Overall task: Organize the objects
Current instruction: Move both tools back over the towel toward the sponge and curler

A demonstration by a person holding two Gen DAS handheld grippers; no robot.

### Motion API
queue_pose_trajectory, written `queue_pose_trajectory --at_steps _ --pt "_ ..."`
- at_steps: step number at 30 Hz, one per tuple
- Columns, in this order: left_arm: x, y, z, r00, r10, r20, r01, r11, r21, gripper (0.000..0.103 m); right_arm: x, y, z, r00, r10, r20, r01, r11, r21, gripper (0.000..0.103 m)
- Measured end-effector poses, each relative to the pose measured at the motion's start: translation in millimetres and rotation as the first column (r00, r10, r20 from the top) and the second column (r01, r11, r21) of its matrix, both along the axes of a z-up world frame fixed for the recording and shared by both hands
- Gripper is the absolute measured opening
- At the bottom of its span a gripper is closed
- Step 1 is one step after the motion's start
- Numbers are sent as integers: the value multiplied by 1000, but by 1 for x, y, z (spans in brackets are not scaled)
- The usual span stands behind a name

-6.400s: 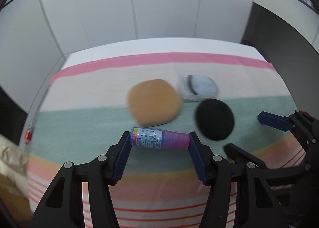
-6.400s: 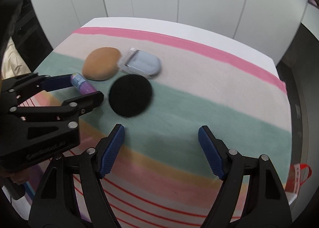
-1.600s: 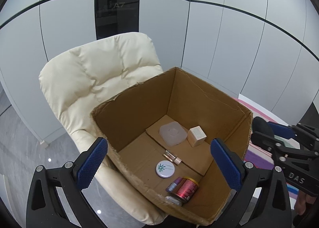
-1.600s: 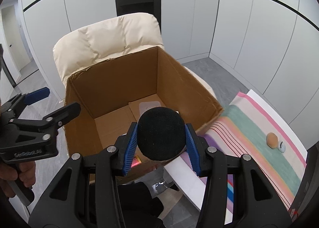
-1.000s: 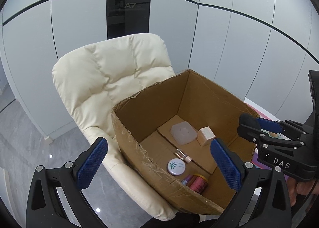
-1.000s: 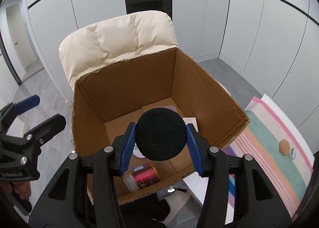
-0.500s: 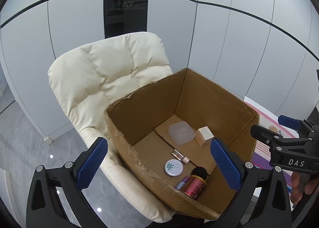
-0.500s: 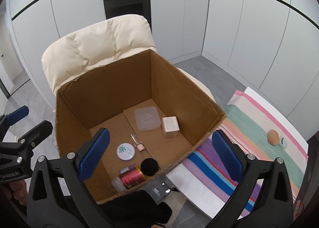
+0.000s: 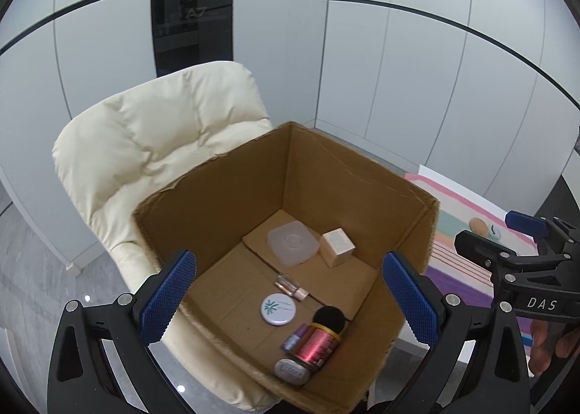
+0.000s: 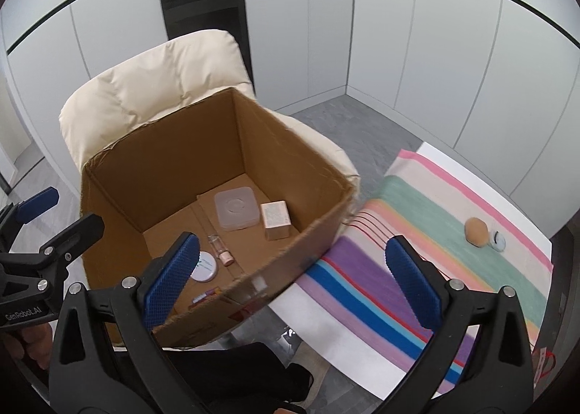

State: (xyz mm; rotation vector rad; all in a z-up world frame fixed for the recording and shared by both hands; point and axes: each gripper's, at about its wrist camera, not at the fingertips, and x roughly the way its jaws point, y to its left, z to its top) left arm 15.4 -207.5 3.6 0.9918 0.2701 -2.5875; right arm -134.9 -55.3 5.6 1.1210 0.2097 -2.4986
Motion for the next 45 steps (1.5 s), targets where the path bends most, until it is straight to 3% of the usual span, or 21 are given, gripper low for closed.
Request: queue_pose_trajectory --at_steps 20,45 --pt "-42 61 0 992 -126 -3 126 992 16 103 -2 83 0 991 -130 7 130 991 -1 103" --pt "-91 182 1 938 -348 -4 348 938 0 103 17 210 -2 942 -336 19 336 942 -4 103"
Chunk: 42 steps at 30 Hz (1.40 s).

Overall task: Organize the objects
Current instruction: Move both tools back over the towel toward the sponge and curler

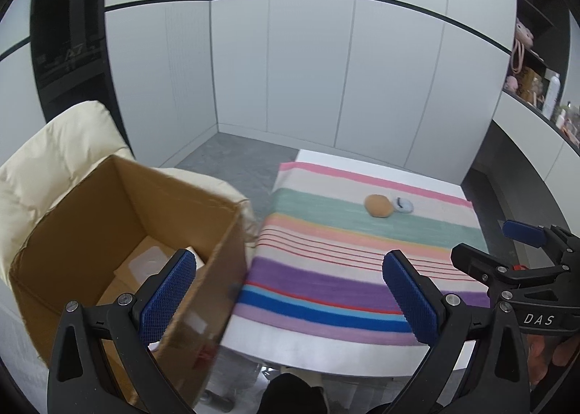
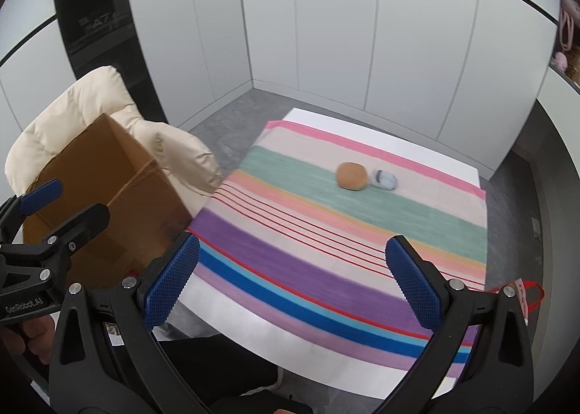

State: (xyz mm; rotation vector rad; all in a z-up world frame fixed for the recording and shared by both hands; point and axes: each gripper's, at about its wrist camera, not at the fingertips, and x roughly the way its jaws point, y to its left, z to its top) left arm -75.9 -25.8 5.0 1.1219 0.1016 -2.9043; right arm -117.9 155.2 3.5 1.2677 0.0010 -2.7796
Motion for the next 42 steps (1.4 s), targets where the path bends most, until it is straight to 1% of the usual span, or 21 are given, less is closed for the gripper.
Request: queue_pose_trajectory --at_steps 12,21,23,26,29,32,36,39,42 --pt "-16 52 0 996 -91 4 91 996 2 103 21 63 1 994 -109 5 109 994 -1 103" --pt "-20 87 -1 989 -150 13 150 989 13 103 33 97 1 987 -161 10 161 987 -4 103" --pt "-21 92 -1 987 -160 18 160 987 22 103 37 104 2 985 -174 15 175 985 -13 103" --pt "-24 101 -1 985 -168 22 168 986 9 103 41 113 0 982 -185 22 186 982 -17 103" --pt "-27 109 -2 984 -175 33 174 985 20 103 44 126 -2 979 -200 27 201 978 -44 103" --pt "-32 119 -9 982 -185 48 185 983 3 103 43 137 -8 976 -214 29 216 976 -44 103" --pt "-43 132 -29 975 -202 92 206 978 -36 103 37 150 -23 971 -231 65 234 970 -59 103" --pt "-57 137 -45 971 -199 131 205 978 -31 102 27 157 -35 972 -226 71 230 972 -51 103" --pt "-76 142 -59 970 -195 147 201 979 -32 101 12 167 -52 967 -233 99 239 970 -54 103"
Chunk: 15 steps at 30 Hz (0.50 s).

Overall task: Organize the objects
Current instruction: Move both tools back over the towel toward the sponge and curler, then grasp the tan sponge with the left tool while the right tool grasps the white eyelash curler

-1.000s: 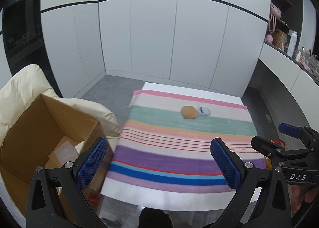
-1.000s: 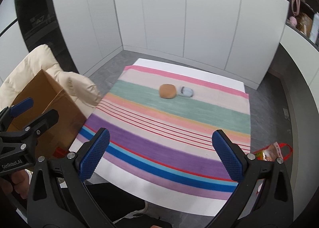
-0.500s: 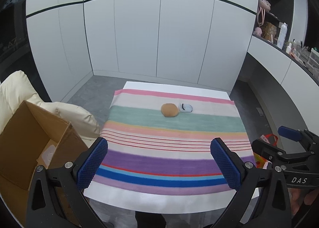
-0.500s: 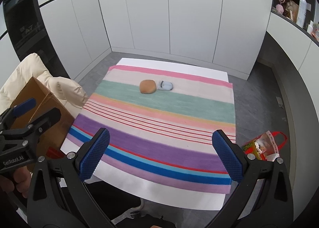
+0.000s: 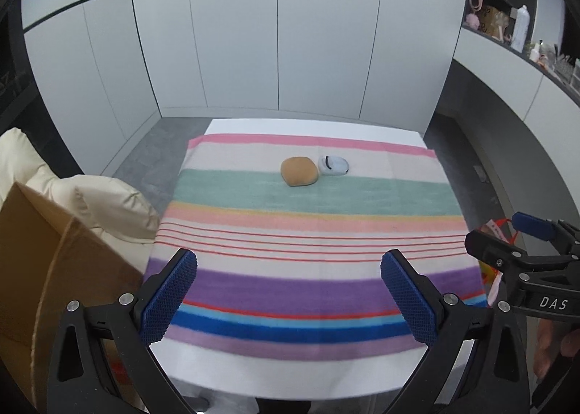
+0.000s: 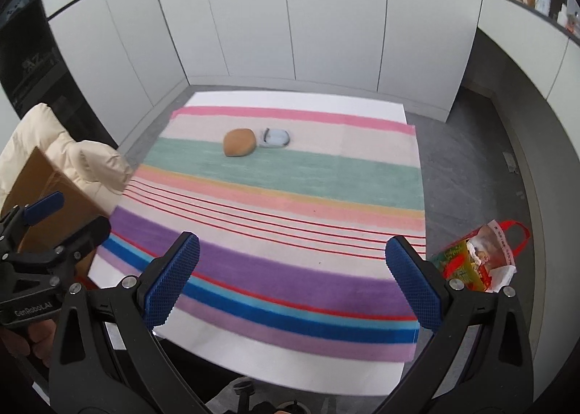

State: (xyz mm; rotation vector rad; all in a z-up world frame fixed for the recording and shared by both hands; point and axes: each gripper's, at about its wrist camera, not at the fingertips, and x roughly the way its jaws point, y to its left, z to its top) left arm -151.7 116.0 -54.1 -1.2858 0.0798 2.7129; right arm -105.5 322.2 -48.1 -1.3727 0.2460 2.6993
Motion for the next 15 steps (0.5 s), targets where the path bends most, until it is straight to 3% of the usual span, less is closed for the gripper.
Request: queue_pose_trajectory --at_steps 7,15 --pt "-54 17 -40 999 7 48 -5 999 -34 97 -42 22 -47 999 -13 45 15 999 -32 103" --pt "-131 36 -103 995 10 97 -5 999 -46 90 -108 41 -109 995 -3 103 8 999 -45 94"
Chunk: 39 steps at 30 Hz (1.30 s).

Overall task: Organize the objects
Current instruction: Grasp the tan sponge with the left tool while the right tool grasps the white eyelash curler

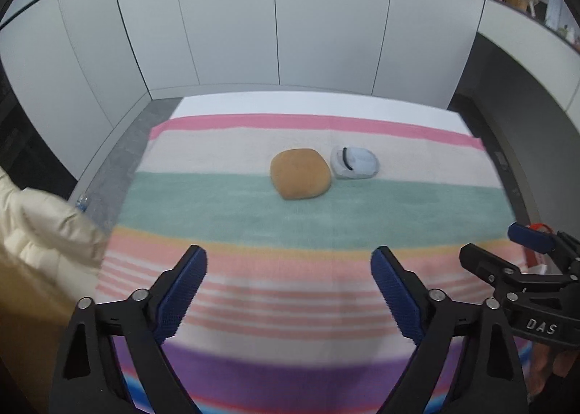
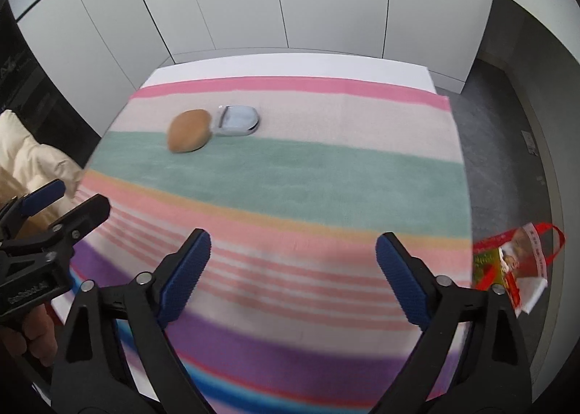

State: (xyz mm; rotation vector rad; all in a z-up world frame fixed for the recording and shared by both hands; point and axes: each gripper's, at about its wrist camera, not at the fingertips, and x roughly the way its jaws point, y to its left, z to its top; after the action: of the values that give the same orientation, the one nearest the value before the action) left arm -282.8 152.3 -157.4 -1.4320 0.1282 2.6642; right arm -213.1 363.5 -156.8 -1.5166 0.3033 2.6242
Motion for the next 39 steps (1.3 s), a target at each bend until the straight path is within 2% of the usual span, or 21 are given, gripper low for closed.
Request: queue_pose_trajectory --at_steps 6,12,14,17,20,24,28,30,32,39 --pt "-51 5 -38 1000 23 13 -23 1000 6 89 -54 5 -32 1000 14 0 -14 1000 6 93" --pt "-92 14 -71 999 -15 45 14 1000 6 83 -87 1 -58 1000 19 10 -19 1000 22 91" --pt "-99 14 -75 999 -38 27 38 999 24 81 -94 -2 -60 1000 27 -1 -27 999 47 91" --pt "-105 13 -76 996 -86 11 86 996 27 78 -103 -4 -62 999 40 -7 -40 997 60 90" --pt "-107 8 -74 994 -113 6 113 993 27 64 -111 -12 -62 997 74 -10 -73 995 66 90" --pt "-106 -15 -69 996 -86 0 86 996 34 62 -120 -29 -62 994 109 -27 -107 992 70 90" --pt "-107 -37 -64 999 -38 -4 38 999 9 62 -139 -49 -64 991 122 -50 -117 989 88 90" --pt "-105 -47 -62 1000 -18 3 18 1000 17 62 -147 -56 -65 990 131 -56 -126 988 86 84" --pt "-103 -52 -59 1000 -5 3 5 1000 23 62 -153 -65 -64 989 138 -58 -130 984 124 61" --pt "-81 -66 -33 1000 6 1 -6 999 50 62 -152 -72 -62 992 127 -20 -125 989 85 61"
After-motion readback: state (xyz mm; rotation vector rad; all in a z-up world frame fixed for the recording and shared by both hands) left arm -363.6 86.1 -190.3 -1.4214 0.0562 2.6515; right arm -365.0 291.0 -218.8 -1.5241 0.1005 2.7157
